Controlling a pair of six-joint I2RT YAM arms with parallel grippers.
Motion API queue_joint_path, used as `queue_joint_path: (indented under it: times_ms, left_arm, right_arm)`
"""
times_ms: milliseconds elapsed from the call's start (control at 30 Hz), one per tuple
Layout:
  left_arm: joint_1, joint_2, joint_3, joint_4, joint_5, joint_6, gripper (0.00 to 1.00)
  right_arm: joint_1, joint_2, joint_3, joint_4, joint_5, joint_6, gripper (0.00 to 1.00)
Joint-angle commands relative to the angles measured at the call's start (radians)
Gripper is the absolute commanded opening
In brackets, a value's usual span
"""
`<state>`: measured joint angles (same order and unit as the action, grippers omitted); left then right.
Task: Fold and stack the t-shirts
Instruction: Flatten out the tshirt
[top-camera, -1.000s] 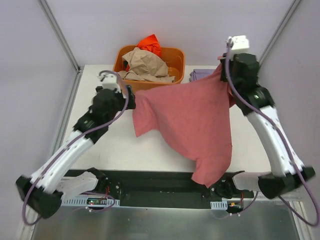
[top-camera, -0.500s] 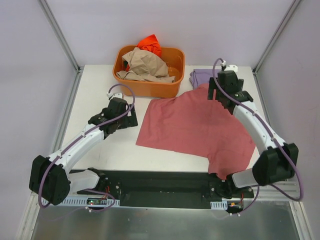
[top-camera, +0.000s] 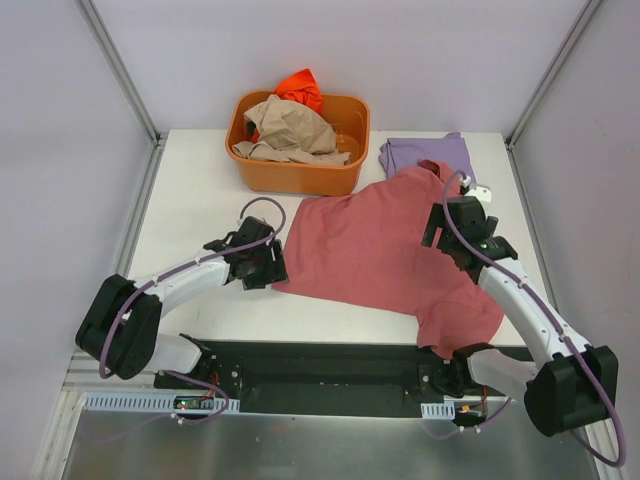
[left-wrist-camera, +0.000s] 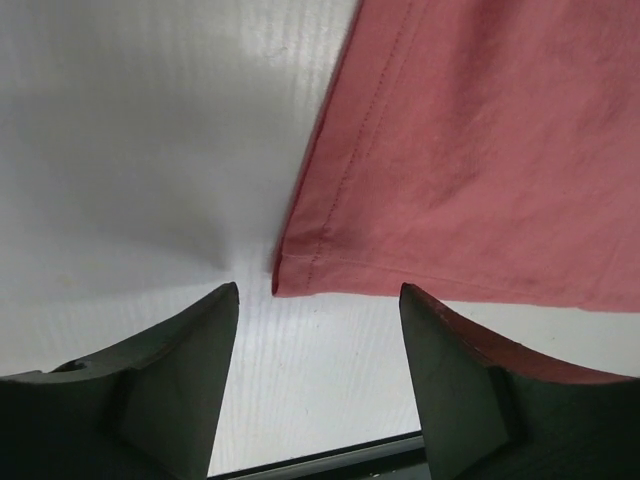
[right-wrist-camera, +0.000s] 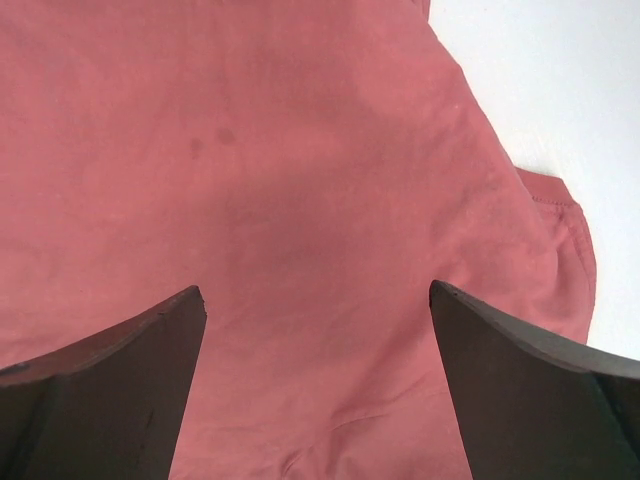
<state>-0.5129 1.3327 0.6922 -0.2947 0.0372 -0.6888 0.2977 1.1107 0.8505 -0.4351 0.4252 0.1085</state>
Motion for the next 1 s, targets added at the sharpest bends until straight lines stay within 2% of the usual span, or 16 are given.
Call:
queue_joint_path:
  times_ms: [0, 233, 333, 433, 500, 533, 567, 767, 967]
  left_arm:
    - [-0.030, 0.055, 0.016, 0.051, 0.009, -0.055, 0.61]
    - [-0.039, 0.103, 0.013, 0.049, -0.017, -0.072, 0.43]
    - [-0.048, 0.128, 0.024, 0.051, -0.013, -0.074, 0.31]
    - [-0.075, 0.157, 0.044, 0.048, -0.010, -0.069, 0.27]
    - [-0.091, 0.171, 0.052, 0.048, -0.028, -0.069, 0.16]
    - [-0.095, 0.177, 0.053, 0.049, -0.031, -0.074, 0.05]
    - [-0.095, 0.177, 0.052, 0.048, -0.063, -0.078, 0.00]
    - [-0.059, 0.126, 0.084, 0.000, -0.302, -0.084, 0.00]
    - [0.144, 0.016, 0.034, -0.032, -0.413, -0.084, 0.00]
  right_arm:
    - [-0.003, -0.072, -0.024, 0.009, 0.015, 0.042, 0.96]
    - [-0.009, -0.110, -0.045, 0.006, 0.038, 0.039, 0.96]
    - [-0.012, -0.107, -0.051, 0.006, 0.047, 0.037, 0.96]
    - [-0.015, -0.103, -0.056, 0.006, 0.046, 0.037, 0.96]
    - [-0.014, -0.101, -0.057, 0.006, 0.043, 0.037, 0.96]
    - [-0.015, -0.103, -0.057, 0.006, 0.038, 0.037, 0.96]
    - [-0.017, -0.106, -0.059, 0.006, 0.031, 0.031, 0.96]
    - [-0.016, -0.114, -0.056, -0.011, -0.086, -0.030, 0.96]
    - [-0.009, -0.106, -0.090, -0.134, -0.218, 0.043, 0.96]
